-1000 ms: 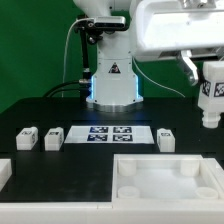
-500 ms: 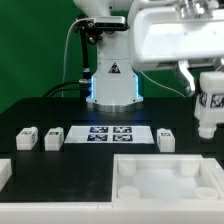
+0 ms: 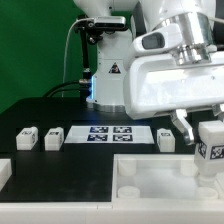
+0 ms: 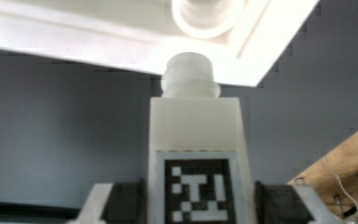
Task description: Assemble one leg
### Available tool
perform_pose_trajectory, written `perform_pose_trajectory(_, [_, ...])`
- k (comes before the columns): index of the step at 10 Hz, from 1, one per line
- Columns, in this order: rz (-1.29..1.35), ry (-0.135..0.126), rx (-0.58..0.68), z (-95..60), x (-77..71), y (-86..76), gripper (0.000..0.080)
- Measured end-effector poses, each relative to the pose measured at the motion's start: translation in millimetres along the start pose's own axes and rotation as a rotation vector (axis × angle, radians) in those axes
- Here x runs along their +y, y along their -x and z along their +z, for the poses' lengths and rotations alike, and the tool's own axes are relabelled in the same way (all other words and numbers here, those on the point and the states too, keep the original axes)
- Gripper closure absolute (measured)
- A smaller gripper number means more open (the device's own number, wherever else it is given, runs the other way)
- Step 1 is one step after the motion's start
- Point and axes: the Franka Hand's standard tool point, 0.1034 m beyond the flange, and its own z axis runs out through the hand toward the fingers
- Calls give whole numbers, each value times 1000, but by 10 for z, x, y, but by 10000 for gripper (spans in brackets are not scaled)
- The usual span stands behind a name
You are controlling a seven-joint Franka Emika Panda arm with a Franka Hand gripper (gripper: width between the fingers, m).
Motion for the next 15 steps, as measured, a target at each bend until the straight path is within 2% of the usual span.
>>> perform_pose_trajectory(2, [5, -3, -1, 102, -20, 97, 509])
perform_pose_trajectory(10, [1, 2, 18, 58, -53, 183, 509])
perform_pose_trajectory(12, [-5, -5, 4, 71, -126, 260, 509])
perform_pose_trajectory(15, [-3, -8, -11, 112, -129, 349, 509])
